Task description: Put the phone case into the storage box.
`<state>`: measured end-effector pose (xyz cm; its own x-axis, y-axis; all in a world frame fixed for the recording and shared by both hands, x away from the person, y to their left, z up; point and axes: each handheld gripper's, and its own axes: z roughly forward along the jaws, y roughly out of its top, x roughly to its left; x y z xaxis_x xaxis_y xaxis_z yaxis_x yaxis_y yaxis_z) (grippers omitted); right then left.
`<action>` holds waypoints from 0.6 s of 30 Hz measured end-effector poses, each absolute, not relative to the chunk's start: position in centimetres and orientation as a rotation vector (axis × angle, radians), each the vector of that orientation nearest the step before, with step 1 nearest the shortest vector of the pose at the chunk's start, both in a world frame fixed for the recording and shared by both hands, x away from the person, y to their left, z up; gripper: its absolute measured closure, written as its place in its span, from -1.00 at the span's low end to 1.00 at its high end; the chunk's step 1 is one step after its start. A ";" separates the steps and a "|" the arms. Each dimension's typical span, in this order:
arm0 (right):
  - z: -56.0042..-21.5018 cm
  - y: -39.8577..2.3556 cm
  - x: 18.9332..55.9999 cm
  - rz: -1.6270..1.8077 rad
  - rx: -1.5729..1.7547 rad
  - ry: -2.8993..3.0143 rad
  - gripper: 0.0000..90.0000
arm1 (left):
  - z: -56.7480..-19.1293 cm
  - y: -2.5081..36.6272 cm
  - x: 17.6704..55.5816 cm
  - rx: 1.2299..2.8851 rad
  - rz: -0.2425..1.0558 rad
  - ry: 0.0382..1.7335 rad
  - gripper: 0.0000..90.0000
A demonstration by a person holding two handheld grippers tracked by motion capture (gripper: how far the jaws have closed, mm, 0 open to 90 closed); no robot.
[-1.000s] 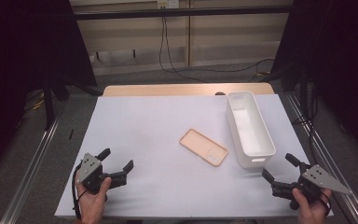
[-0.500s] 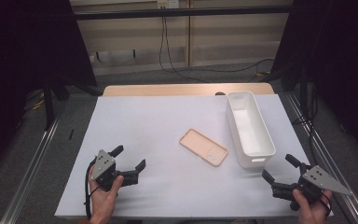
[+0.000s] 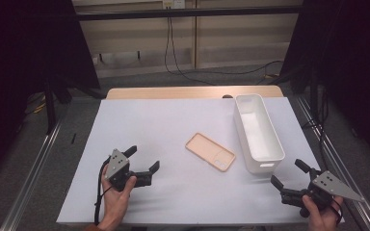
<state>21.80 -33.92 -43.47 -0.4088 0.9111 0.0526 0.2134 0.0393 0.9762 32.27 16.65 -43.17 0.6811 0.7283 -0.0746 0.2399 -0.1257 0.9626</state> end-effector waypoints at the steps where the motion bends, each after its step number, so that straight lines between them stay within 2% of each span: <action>1: -43.4 -33.9 21.8 1.418 1.147 1.682 -1.00 | -43.0 16.2 32.3 1.684 0.500 0.770 -0.95; 18: -43.4 -33.9 21.7 1.420 1.136 1.687 -1.00 | -42.9 12.4 34.0 1.667 0.451 0.712 -0.83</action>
